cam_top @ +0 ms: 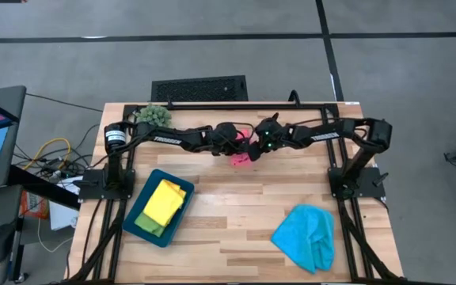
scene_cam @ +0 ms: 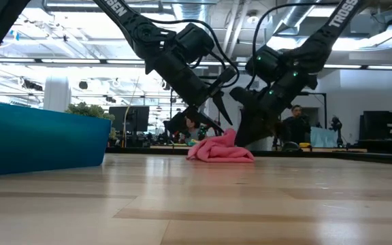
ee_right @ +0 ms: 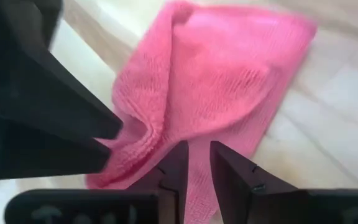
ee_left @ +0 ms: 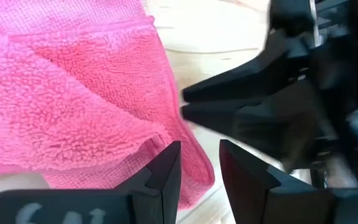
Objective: Fold microfiber towels
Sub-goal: Fold the pink microfiber towel
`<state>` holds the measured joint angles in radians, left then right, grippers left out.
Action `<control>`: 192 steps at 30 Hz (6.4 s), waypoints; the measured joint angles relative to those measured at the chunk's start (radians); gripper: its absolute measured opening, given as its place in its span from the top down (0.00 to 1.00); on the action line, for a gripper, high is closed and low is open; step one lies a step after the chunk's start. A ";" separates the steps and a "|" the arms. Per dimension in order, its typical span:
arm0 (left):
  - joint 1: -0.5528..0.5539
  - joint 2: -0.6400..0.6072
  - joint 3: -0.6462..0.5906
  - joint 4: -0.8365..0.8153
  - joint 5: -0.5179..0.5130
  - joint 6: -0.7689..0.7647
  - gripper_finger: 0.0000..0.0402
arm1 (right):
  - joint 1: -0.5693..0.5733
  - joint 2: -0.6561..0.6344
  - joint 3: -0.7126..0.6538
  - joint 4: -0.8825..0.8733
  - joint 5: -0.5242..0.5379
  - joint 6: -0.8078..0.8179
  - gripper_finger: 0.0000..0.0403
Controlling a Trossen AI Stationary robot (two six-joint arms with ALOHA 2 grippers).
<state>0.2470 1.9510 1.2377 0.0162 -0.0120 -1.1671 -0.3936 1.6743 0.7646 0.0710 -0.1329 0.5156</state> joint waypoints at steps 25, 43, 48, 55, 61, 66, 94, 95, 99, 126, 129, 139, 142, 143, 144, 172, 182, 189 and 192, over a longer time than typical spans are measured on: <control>0.089 -0.230 -0.009 -0.482 -0.004 0.246 0.98 | 0.126 -0.133 0.026 -0.006 -0.016 -0.010 0.77; 0.066 -0.228 -0.070 -0.422 0.022 0.221 0.97 | 0.134 0.006 0.049 -0.089 0.006 0.045 0.77; 0.045 -0.228 -0.110 -0.367 -0.020 0.200 0.97 | 0.134 -0.009 0.049 -0.129 0.039 0.058 0.77; 0.033 -0.211 -0.282 -0.116 0.006 -0.014 0.97 | 0.125 0.018 0.047 -0.168 0.056 0.026 0.77; 0.030 -0.175 -0.369 0.131 -0.028 -0.172 0.91 | 0.123 0.027 0.047 -0.151 0.055 0.023 0.77; 0.017 -0.114 -0.365 0.161 -0.014 -0.244 0.78 | 0.123 0.027 0.047 -0.147 0.053 0.017 0.77; 0.007 -0.033 -0.319 0.290 -0.354 -0.406 0.70 | 0.125 0.027 0.047 -0.147 0.050 -0.001 0.77; 0.013 -0.032 -0.307 0.295 -0.383 -0.376 0.71 | 0.125 0.027 0.047 -0.146 0.050 -0.002 0.77; 0.033 -0.033 -0.255 0.294 -0.393 -0.249 0.72 | 0.125 0.027 0.047 -0.146 0.050 -0.003 0.77; 0.155 -0.057 0.071 0.065 0.068 0.212 0.72 | 0.068 -0.145 0.048 -0.188 0.039 0.001 0.77; 0.145 -0.062 0.070 -0.054 0.049 0.215 0.72 | 0.055 -0.129 0.048 -0.119 -0.003 -0.019 0.77; 0.132 -0.063 0.069 -0.161 0.027 0.224 0.72 | 0.044 0.048 0.047 -0.103 -0.010 0.034 0.77; 0.130 -0.063 0.069 -0.171 0.029 0.229 0.72 | 0.039 0.035 0.047 -0.153 0.009 0.035 0.77; 0.130 -0.063 0.069 -0.171 0.026 0.236 0.72 | 0.039 0.023 0.047 -0.169 0.017 0.033 0.77; 0.130 -0.063 0.069 -0.171 0.022 0.244 0.72 | 0.040 0.011 0.047 -0.178 0.030 0.031 0.77; 0.203 -0.018 0.070 -0.136 0.166 1.016 0.32 | -0.021 -0.262 0.048 -0.377 0.184 0.008 0.77; 0.204 0.042 0.106 -0.162 0.160 1.121 0.31 | -0.021 -0.262 0.048 -0.377 0.184 0.035 0.77; 0.196 0.193 0.349 -0.435 0.038 1.210 0.31 | -0.007 -0.262 0.048 -0.378 0.183 0.060 0.77; 0.196 0.231 0.407 -0.480 0.032 1.203 0.31 | 0.003 -0.262 0.048 -0.378 0.183 0.061 0.77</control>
<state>0.4434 2.1819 1.6443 -0.4639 0.0199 0.0364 -0.3903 1.4120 0.8124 -0.3073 0.0498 0.5765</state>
